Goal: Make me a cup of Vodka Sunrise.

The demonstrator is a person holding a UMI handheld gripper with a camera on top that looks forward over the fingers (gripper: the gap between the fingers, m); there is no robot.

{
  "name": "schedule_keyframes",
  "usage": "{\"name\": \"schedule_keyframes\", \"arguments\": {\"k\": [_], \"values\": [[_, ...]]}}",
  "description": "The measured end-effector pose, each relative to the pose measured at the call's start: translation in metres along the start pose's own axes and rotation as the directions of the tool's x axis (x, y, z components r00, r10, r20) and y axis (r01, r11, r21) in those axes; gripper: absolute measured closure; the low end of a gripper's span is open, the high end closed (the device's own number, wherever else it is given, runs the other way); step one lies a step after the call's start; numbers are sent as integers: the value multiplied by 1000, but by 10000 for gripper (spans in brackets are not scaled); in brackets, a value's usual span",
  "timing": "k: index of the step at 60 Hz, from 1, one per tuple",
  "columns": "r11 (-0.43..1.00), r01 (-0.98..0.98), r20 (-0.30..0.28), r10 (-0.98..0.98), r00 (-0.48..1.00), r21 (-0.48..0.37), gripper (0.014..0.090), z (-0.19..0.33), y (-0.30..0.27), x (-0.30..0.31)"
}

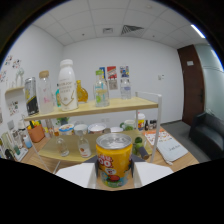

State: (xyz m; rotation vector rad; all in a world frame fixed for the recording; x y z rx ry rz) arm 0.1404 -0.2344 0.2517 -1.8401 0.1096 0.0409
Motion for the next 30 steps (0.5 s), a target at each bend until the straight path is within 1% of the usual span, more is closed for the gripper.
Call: {"name": "schedule_keyframes", "arguments": {"k": [5, 8, 10, 20, 26, 30], "values": [[999, 11, -21, -12, 1000, -51, 543, 14, 34, -6], [997, 29, -23, -31, 999, -65, 542, 19, 48, -11], [995, 64, -38, -67, 997, -74, 543, 23, 55, -9], [934, 347, -94, -355, 930, -91, 540, 37, 65, -7], [837, 539, -113, -547, 830, -94, 540, 41, 60, -6], [759, 645, -112, -651, 751, -91, 540, 43, 55, -8]]}}
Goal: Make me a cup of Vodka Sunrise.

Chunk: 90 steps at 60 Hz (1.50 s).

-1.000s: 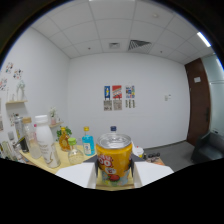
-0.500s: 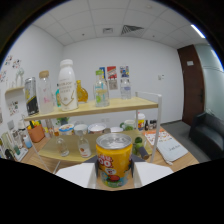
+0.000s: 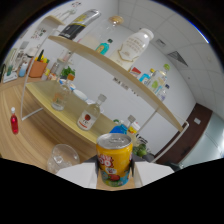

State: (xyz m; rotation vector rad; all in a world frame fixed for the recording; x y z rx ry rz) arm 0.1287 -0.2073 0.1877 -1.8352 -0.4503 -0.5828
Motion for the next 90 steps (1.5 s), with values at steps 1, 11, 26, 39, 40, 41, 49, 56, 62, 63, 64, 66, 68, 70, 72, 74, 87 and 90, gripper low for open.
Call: {"name": "schedule_keyframes", "arguments": {"k": [1, 11, 26, 39, 40, 41, 49, 56, 62, 63, 64, 66, 68, 70, 72, 74, 87, 90], "values": [[999, 35, -4, -35, 999, 1, 541, 0, -1, 1], [911, 411, -68, -408, 911, 40, 546, 3, -14, 2], [559, 827, -147, -815, 561, 60, 542, 0, -30, -10], [270, 962, -182, -945, 273, 42, 542, 3, -40, -28], [252, 967, -185, -949, 254, 37, 542, 2, -41, -28], [240, 970, -188, -952, 243, 38, 543, 2, -39, -30], [277, 961, -144, -950, 277, 21, 541, 2, -34, -30], [403, 915, -156, -902, 403, 34, 544, -3, -44, -21], [606, 792, -160, -776, 610, 79, 541, -14, -61, -7], [642, 761, -156, -746, 648, 91, 541, -17, -65, -5], [681, 725, -152, -709, 688, 104, 543, -20, -68, -2], [758, 639, -147, -623, 768, 130, 542, -25, -75, 5], [820, 550, -132, -534, 835, 160, 543, -30, -82, 11], [872, 457, -118, -442, 889, 178, 541, -34, -89, 20], [914, 351, -106, -336, 936, 205, 540, -39, -92, 31], [940, 246, -82, -233, 969, 235, 539, -44, -94, 40], [923, -311, 47, 308, 950, 225, 537, -48, -47, 106], [896, -400, 55, 397, 916, 193, 539, -40, -21, 116]]}}
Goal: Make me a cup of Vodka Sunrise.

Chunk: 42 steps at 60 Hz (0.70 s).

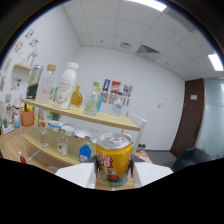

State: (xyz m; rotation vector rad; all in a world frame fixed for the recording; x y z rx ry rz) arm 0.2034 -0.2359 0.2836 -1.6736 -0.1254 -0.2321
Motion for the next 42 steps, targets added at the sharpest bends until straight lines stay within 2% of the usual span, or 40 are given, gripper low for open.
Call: {"name": "schedule_keyframes", "arguments": {"k": [8, 20, 28, 42], "values": [[976, -190, -40, 187, 982, -101, 539, 12, 68, 37], [920, -306, -64, 300, 952, -246, 539, 33, 171, 51], [889, -314, -41, 319, 947, -332, 537, 45, 219, 40], [870, -298, 2, 325, 946, -393, 535, 56, 246, 20]]}}
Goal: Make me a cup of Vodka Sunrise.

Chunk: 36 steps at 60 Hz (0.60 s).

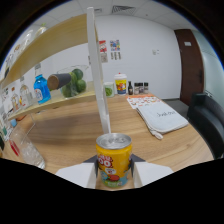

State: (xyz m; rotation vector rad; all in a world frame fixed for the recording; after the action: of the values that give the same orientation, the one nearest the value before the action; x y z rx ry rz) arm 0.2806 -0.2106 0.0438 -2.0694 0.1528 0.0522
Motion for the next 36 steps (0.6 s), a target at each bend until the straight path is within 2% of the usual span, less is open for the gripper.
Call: {"name": "schedule_keyframes", "arguments": {"k": [5, 13, 28, 36], "values": [[1000, 9, 10, -9, 1000, -23, 530, 2, 8, -4], [999, 44, 28, -43, 999, -9, 523, 0, 10, -10], [999, 43, 13, -43, 999, -17, 515, -15, 25, -10], [997, 75, -13, -76, 997, -35, 492, -19, 28, -10]]}}
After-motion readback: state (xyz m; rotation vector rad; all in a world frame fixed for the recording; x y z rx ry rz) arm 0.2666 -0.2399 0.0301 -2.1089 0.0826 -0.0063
